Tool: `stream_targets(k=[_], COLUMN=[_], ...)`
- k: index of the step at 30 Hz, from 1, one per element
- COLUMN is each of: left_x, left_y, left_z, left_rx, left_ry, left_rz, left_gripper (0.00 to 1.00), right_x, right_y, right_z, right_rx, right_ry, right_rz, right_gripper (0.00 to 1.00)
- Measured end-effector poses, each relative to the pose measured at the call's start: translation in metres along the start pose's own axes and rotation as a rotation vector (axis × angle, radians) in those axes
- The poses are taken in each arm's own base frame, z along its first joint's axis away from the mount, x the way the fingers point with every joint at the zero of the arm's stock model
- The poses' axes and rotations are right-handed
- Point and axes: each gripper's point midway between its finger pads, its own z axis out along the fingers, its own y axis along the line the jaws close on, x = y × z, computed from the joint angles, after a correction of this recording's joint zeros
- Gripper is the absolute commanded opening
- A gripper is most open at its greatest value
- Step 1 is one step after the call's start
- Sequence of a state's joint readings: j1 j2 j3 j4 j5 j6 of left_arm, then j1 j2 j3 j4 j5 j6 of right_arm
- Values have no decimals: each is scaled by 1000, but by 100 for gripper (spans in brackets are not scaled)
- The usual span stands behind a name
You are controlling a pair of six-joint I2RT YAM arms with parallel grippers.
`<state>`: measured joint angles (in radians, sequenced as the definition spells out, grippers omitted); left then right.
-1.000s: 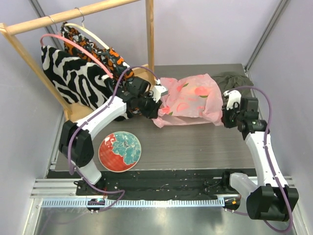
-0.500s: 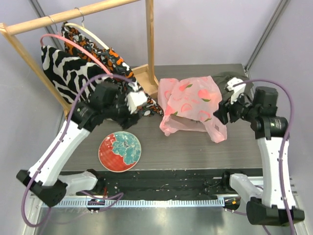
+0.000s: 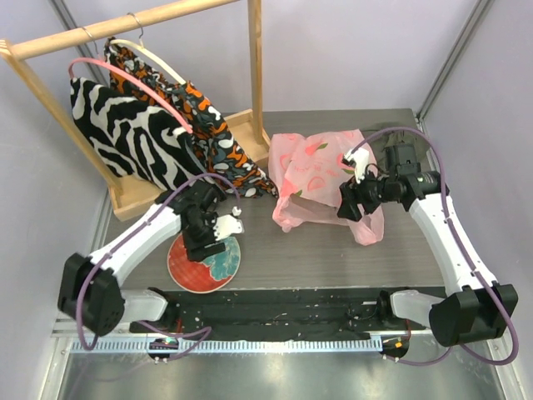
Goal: Take the fake fruits out of the plastic bag
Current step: Move the plate to the center of the board.
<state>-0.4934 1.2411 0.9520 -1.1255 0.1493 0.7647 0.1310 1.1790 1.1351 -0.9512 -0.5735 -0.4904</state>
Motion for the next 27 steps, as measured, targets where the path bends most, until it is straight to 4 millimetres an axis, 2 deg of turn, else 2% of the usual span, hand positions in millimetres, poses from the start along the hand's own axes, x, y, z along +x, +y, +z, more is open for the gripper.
stream_targets(k=[3, 6, 8, 11, 14, 15, 17, 23, 27], left_x=[-1, -2, 6, 41, 81, 97, 106, 102, 104], left_y=[10, 28, 47, 83, 103, 105, 103, 74, 63], left_z=[21, 19, 12, -7, -22, -25, -24, 9, 27], left_rx=[-5, -82, -136, -233, -302, -316, -315, -174, -108], left_ry=[28, 17, -2, -15, -18, -14, -11, -28, 7], left_rz=[-25, -95, -196, -426, -626, -709, -769, -916, -981], left_gripper=[72, 73, 73, 72, 72, 72, 72, 71, 67], right_x=[-9, -10, -9, -9, -10, -10, -11, -10, -9], right_y=[-3, -3, -2, -1, 0, 0, -1, -5, -9], right_z=[-3, -5, -6, -8, -10, -11, -10, -4, -1], right_rx=[15, 21, 22, 30, 37, 39, 41, 39, 41], right_ry=[-14, -17, -12, -18, -27, -30, -32, -13, 1], right_rz=[-1, 5, 13, 20, 27, 30, 32, 50, 57], right_gripper=[69, 70, 70, 70, 71, 71, 71, 71, 71])
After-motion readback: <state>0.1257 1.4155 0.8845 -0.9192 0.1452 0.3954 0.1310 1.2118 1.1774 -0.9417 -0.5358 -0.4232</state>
